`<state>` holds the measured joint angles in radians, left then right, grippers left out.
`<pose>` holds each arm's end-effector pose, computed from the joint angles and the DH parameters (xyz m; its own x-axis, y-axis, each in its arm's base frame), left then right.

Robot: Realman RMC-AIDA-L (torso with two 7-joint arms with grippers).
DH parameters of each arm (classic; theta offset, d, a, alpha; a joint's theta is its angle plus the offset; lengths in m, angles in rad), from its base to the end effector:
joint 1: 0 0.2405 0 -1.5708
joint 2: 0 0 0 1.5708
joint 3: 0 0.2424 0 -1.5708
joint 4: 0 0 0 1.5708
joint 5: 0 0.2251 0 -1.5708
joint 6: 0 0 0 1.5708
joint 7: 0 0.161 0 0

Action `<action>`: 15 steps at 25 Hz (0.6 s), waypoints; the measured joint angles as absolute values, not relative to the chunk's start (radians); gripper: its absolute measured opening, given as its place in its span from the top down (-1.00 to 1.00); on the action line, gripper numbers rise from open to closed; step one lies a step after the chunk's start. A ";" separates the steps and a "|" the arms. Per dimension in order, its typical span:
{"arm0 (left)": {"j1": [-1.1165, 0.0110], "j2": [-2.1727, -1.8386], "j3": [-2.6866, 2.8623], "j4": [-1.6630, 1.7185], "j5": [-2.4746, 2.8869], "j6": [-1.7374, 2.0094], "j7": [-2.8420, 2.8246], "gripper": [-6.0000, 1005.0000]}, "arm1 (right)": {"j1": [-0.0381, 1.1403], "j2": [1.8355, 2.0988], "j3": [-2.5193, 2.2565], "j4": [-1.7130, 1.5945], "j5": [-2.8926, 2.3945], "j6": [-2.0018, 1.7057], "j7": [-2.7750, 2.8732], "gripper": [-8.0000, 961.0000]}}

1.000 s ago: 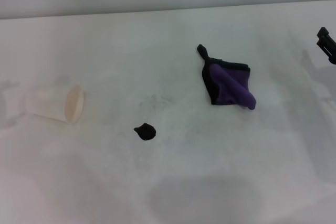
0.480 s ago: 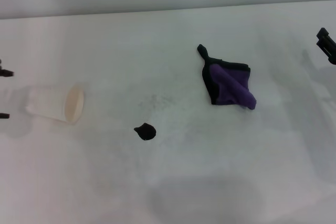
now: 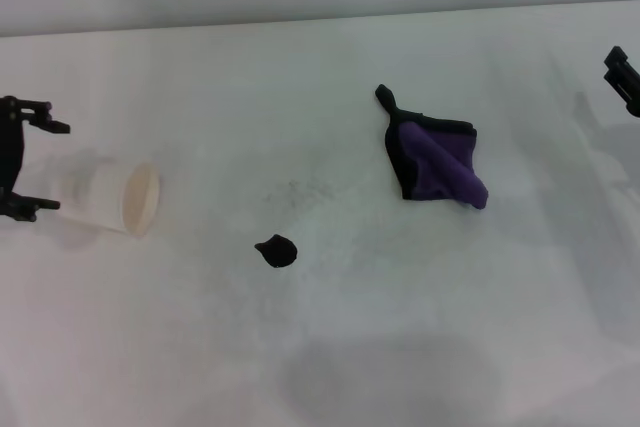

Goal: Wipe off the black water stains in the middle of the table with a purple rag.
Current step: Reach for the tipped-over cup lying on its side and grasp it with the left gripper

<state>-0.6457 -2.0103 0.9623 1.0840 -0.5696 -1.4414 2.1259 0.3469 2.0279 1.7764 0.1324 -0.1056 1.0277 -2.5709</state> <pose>-0.2444 0.4044 0.0538 0.8193 -0.3606 -0.4457 -0.4710 -0.8666 -0.1647 0.3965 0.3303 0.0262 0.5202 -0.1113 -0.8468 -0.8513 0.0117 -0.5245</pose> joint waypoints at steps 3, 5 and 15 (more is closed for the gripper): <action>-0.652 -2.013 0.966 1.060 -0.571 -1.435 2.127 -0.74 | 0.348 2.028 1.776 0.131 -0.105 1.026 -2.571 -0.80; -0.653 -2.018 0.969 1.047 -0.566 -1.424 2.127 -0.75 | 0.348 2.028 1.776 0.131 -0.105 1.026 -2.571 -0.80; -0.647 -2.048 0.968 0.928 -0.582 -1.283 2.183 -0.75 | 0.348 2.028 1.764 0.130 -0.105 1.025 -2.571 -0.80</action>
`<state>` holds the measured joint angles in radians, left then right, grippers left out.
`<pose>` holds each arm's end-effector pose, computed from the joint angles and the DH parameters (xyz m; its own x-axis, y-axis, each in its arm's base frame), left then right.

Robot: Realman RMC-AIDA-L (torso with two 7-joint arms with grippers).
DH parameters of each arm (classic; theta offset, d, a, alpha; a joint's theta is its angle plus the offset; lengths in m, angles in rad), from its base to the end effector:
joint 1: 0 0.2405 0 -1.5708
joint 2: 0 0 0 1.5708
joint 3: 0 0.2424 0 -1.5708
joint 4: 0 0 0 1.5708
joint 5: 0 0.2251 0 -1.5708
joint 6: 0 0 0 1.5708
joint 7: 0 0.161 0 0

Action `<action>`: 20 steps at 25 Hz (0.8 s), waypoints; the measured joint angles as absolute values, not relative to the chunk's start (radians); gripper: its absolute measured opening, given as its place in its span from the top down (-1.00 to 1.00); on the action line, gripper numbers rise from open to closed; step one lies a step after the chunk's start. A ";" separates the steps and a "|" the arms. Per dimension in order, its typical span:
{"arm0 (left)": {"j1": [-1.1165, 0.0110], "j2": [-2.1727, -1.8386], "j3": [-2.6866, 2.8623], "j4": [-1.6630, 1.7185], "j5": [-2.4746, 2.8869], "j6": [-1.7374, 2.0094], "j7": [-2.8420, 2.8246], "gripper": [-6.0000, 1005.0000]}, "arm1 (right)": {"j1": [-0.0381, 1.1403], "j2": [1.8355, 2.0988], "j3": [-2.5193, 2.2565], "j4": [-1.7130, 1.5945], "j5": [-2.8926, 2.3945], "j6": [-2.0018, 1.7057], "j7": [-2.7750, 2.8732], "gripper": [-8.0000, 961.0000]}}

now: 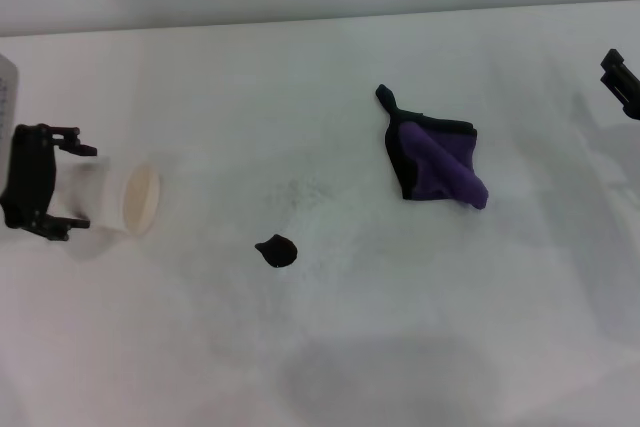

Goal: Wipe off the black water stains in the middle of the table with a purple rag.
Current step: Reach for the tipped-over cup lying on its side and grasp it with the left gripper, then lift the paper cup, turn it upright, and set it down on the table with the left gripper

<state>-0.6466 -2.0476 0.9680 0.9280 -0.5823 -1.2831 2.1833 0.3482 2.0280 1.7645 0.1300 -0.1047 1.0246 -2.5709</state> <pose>-0.2653 0.4045 0.0155 0.8367 -0.3437 -0.4264 -0.4523 -0.8727 -0.1839 0.3961 0.3301 0.0239 0.5231 -0.1206 -0.8437 -0.8496 0.0044 -0.5273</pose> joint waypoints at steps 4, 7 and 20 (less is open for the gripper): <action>-0.649 -2.060 0.968 0.885 -0.591 -1.226 2.206 -0.75 | 0.348 2.028 1.762 0.130 -0.110 1.025 -2.564 -0.80; -0.651 -2.063 0.968 0.856 -0.607 -1.193 2.224 -0.75 | 0.347 2.028 1.757 0.128 -0.113 1.025 -2.550 -0.80; -0.644 -2.066 0.960 0.826 -0.673 -1.158 2.232 -0.68 | 0.343 2.028 1.751 0.127 -0.114 1.026 -2.546 -0.80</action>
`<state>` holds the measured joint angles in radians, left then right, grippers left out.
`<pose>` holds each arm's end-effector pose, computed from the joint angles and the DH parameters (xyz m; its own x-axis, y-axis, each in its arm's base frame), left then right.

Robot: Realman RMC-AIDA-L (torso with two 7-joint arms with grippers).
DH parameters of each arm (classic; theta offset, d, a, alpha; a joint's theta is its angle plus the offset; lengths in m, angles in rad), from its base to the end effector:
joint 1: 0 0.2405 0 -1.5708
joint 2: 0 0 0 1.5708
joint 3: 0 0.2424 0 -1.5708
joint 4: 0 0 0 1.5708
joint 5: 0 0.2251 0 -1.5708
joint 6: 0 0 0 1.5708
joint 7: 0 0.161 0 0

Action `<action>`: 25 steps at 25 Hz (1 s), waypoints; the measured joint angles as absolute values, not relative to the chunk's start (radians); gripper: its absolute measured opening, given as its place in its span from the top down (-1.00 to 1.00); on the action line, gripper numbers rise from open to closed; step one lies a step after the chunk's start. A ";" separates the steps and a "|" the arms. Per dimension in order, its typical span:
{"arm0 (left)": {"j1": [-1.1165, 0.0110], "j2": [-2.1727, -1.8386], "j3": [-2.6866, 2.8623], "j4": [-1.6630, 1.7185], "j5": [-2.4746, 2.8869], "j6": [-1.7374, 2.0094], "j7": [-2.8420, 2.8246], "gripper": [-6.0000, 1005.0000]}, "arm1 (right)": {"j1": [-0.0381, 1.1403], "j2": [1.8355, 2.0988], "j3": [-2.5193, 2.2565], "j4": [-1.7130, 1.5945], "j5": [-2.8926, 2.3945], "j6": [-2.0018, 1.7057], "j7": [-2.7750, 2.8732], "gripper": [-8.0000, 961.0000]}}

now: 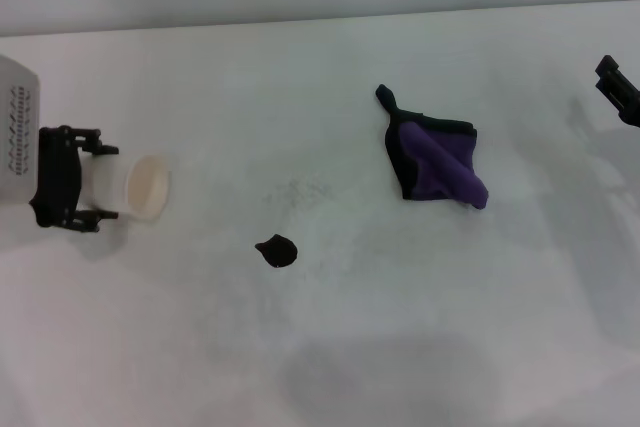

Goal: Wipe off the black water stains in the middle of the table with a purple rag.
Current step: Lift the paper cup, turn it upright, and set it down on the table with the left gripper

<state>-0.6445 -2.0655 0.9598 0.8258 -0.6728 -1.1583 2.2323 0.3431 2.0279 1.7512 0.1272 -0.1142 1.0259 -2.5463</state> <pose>-0.2711 0.4078 -0.0063 0.8704 -0.3173 -0.3764 -0.4299 -0.8625 -0.2671 0.3966 0.3273 0.0204 0.5093 -0.1355 -0.8499 -0.8582 -0.0056 -0.5133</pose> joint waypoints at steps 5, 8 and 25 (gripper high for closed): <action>-0.612 -2.066 0.959 0.833 -0.810 -1.110 2.232 -0.54 | 0.348 2.028 1.752 0.132 -0.115 1.026 -2.546 -0.80; -0.587 -2.069 0.959 0.833 -0.901 -1.077 2.232 -0.54 | 0.352 2.028 1.755 0.139 -0.112 1.028 -2.546 -0.80; -0.410 -2.077 0.957 0.343 -2.169 -1.127 2.565 -0.54 | 0.386 2.012 1.913 0.249 -0.096 1.071 -2.540 -0.80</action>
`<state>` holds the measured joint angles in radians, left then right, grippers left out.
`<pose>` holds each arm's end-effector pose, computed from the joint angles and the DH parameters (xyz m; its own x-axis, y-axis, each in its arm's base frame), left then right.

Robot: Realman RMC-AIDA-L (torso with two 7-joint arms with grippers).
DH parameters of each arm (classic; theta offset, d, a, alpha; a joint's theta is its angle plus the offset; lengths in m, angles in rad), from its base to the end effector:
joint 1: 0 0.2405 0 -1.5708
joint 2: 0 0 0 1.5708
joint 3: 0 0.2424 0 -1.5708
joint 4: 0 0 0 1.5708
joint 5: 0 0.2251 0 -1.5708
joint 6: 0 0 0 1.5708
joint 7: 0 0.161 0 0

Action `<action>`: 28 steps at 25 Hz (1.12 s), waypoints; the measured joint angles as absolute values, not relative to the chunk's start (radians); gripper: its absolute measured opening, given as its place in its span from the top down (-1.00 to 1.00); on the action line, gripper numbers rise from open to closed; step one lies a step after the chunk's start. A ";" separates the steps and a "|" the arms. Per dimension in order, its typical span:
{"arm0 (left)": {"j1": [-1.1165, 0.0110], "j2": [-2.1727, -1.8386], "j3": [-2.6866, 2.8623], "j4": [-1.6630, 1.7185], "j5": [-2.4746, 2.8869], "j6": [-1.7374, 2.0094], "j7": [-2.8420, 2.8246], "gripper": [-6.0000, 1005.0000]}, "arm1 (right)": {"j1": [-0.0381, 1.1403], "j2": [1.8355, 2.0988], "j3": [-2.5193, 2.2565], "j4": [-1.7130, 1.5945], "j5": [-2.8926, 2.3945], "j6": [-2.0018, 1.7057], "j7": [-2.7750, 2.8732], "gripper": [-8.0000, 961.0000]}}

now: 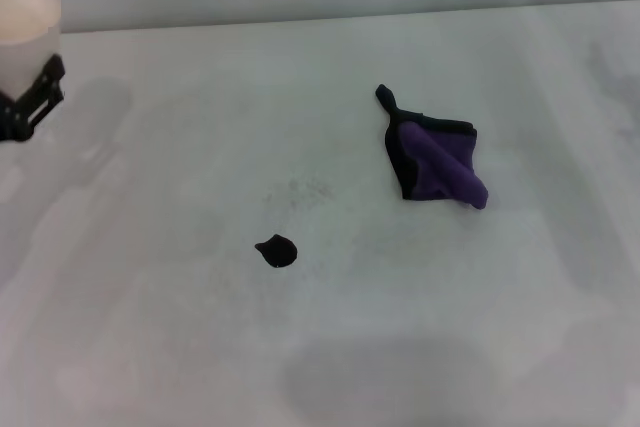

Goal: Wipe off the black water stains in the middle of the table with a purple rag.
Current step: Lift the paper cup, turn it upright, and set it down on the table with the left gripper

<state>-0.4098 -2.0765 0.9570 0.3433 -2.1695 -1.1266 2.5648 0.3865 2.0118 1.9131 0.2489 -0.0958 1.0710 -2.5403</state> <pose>-0.3113 0.3677 0.0051 0.7677 -0.0183 0.6405 0.5670 -0.4461 -0.6924 0.3658 0.3681 0.0792 0.4746 0.1237 -0.8715 -0.8789 0.0130 -0.4768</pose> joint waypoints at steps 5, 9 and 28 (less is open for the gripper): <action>-0.416 -2.078 0.958 0.281 -2.205 -1.128 2.566 -0.54 | 0.380 2.021 1.902 0.229 -0.099 1.104 -2.531 -0.80; -0.441 -2.088 0.963 0.120 -2.278 -1.149 2.566 -0.54 | 0.378 2.028 1.812 0.206 -0.101 1.122 -2.515 -0.80; -0.512 -2.100 0.966 -0.035 -2.333 -1.023 2.574 -0.52 | 0.440 2.028 1.698 0.213 -0.097 1.075 -2.467 -0.79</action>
